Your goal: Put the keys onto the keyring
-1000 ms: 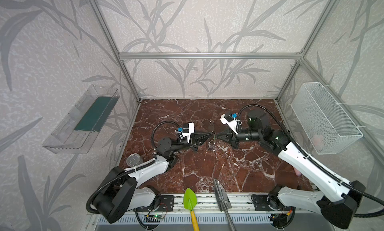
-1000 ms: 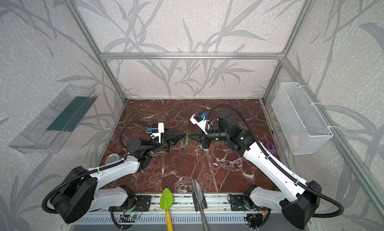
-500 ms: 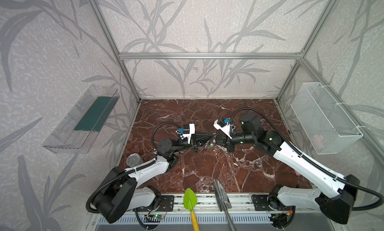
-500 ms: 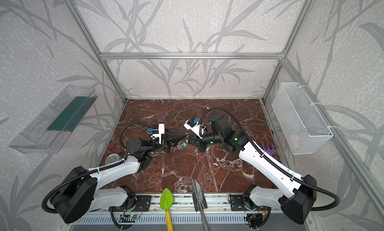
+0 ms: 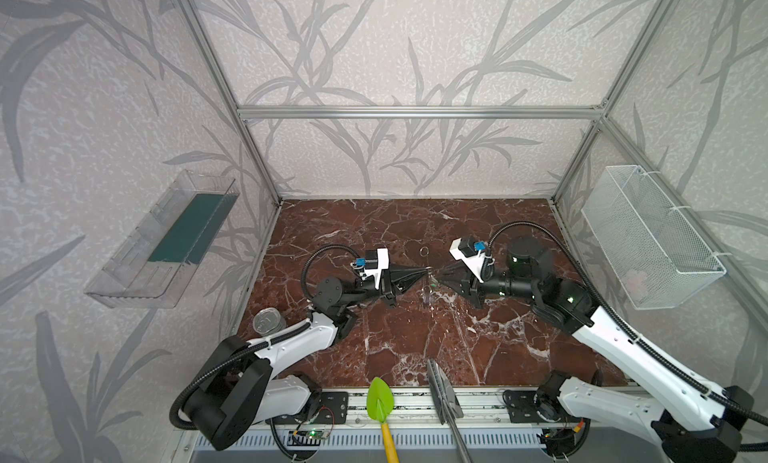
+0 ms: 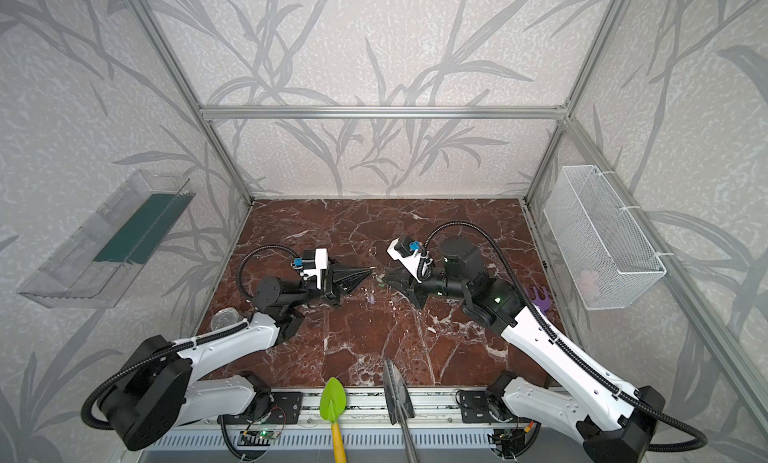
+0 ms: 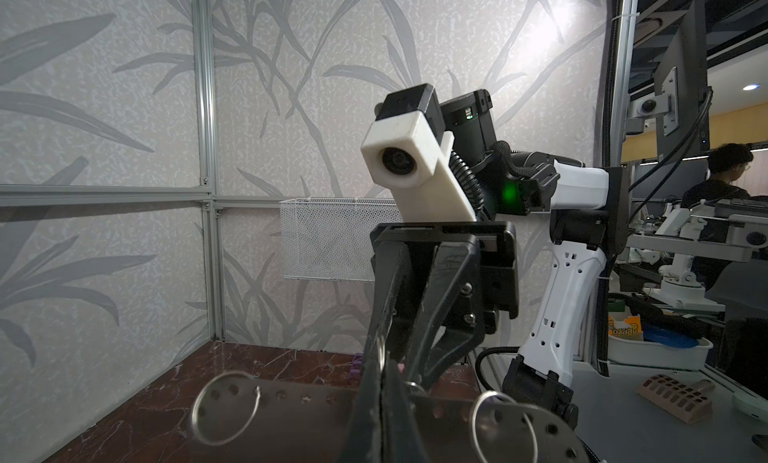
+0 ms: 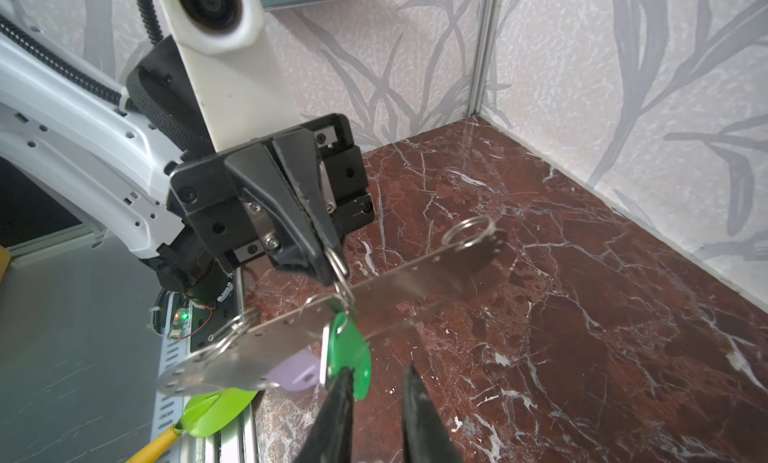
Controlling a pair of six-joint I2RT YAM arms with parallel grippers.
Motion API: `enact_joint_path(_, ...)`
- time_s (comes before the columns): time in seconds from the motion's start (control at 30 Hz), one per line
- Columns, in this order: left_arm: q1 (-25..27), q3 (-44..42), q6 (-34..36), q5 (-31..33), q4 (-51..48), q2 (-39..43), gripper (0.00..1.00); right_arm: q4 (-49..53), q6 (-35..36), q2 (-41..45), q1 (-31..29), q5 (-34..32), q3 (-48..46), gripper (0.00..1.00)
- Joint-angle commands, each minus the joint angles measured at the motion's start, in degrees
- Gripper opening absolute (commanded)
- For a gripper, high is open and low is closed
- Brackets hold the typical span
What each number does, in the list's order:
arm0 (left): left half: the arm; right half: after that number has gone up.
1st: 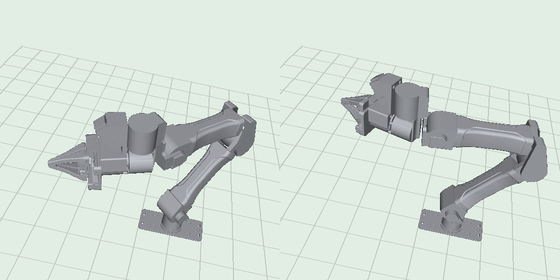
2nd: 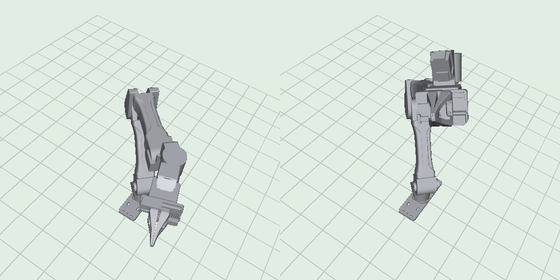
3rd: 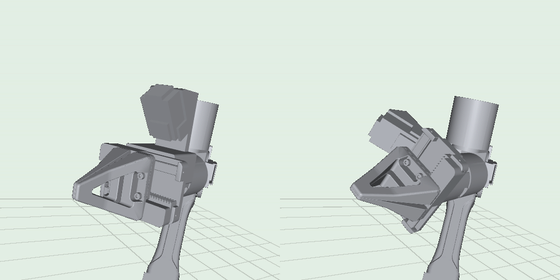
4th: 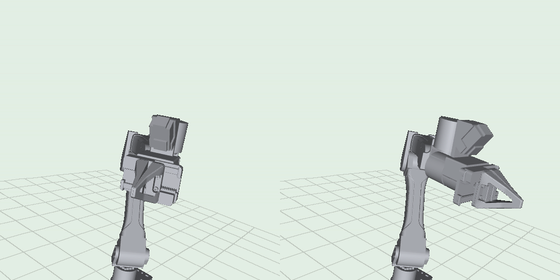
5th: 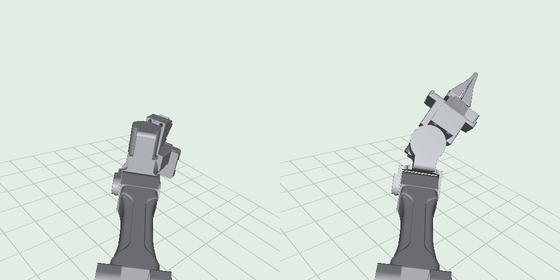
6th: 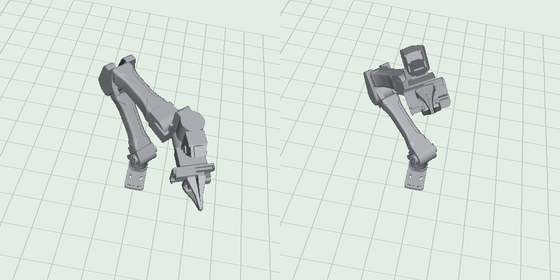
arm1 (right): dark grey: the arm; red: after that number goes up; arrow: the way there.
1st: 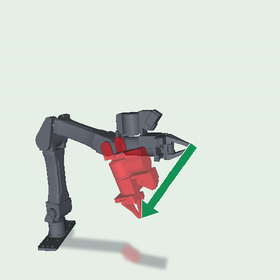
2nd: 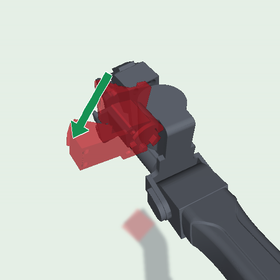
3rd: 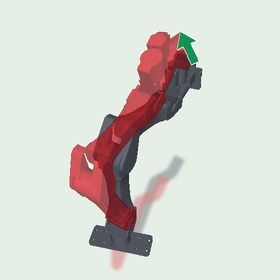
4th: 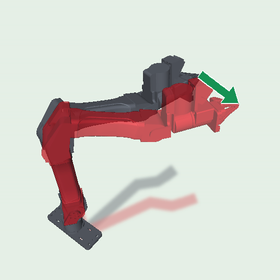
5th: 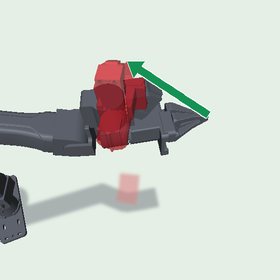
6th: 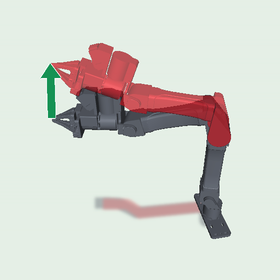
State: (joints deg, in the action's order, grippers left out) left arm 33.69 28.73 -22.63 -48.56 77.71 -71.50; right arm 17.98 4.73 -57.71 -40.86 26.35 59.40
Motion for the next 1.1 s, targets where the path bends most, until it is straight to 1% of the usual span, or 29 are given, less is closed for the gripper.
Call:
enact_joint_path(0.0, 0.21, -0.08, -0.7, -0.29, 3.19, 1.34, 0.0, -6.05, -1.06, 2.17, 0.26, -0.11, -1.57, 0.22)
enact_joint_path(0.27, 0.23, 0.27, -1.07, -0.4, 3.16, 1.45, 0.0, -12.18, -2.39, 1.44, 0.26, 3.79, -3.08, 0.23)
enact_joint_path(0.7, 0.23, 0.28, -1.16, -0.58, 3.16, 1.81, 0.0, -14.27, -3.2, -1.28, 0.26, 6.35, -2.49, 0.22)
enact_joint_path(0.97, 0.2, 0.27, -1.24, -0.57, 3.17, 2.12, 0.0, -14.9, -3.76, -2.21, 0.26, 7.96, -2.14, 0.14)
enact_joint_path(1.07, 0.2, 0.19, -1.2, -0.58, 3.15, 2.16, 0.0, -15.25, -4.02, -2.83, 0.26, 8.84, -1.92, 0.13)
